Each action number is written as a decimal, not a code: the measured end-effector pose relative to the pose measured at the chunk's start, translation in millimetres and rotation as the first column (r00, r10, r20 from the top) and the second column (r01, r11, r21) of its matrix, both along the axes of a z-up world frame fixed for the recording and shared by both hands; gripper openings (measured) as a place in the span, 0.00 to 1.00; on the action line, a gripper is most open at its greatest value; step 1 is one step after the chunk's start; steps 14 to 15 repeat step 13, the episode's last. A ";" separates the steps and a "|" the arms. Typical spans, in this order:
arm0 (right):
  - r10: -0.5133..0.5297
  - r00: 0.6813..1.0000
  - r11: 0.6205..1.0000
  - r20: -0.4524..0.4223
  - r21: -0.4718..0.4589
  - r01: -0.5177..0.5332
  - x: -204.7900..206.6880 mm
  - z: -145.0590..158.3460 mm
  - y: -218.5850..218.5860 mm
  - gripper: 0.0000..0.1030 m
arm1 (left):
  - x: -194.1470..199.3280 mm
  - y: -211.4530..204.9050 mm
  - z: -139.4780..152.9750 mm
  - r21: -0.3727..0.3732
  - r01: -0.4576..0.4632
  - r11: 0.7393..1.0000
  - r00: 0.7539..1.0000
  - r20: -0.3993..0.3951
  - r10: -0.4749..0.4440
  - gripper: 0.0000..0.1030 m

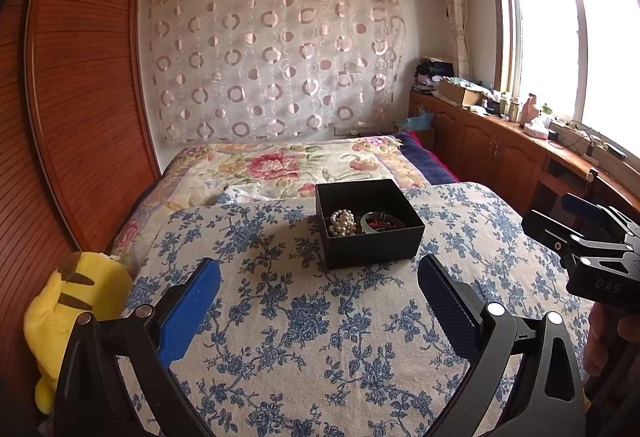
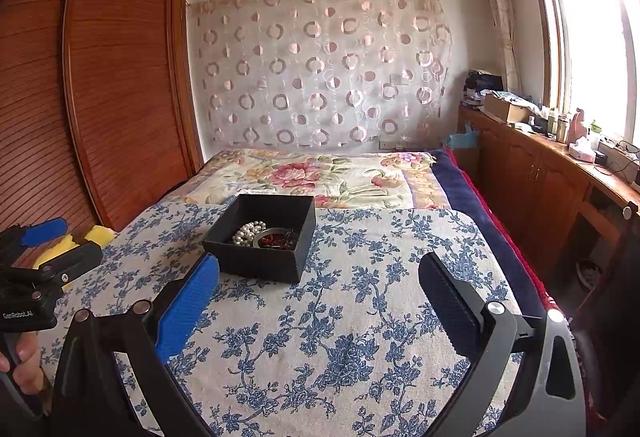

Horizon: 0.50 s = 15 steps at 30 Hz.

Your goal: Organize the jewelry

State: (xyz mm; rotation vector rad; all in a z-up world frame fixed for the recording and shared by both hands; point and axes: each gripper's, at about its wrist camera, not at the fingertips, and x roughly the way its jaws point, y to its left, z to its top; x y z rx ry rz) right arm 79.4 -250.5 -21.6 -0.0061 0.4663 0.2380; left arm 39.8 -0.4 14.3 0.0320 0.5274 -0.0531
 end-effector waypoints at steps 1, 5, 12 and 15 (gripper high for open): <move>0.001 1.000 1.000 0.000 0.000 -0.001 0.3 0.0 1.2 0.98 | -0.1 0.0 -0.2 0.000 0.000 1.000 1.000 0.000 0.000 0.93; 0.001 1.000 1.000 0.001 -0.002 -0.001 0.2 0.9 1.0 0.98 | -0.1 0.2 0.5 -0.002 -0.001 1.000 1.000 0.001 0.001 0.93; 0.001 1.000 1.000 0.001 -0.002 -0.001 0.1 0.3 0.9 0.98 | 0.0 0.0 3.4 -0.007 -0.001 1.000 1.000 0.000 0.001 0.93; 0.000 1.000 1.000 0.001 -0.002 0.000 0.5 0.4 2.1 0.98 | 0.1 0.1 3.2 -0.007 -0.001 1.000 1.000 0.000 0.001 0.93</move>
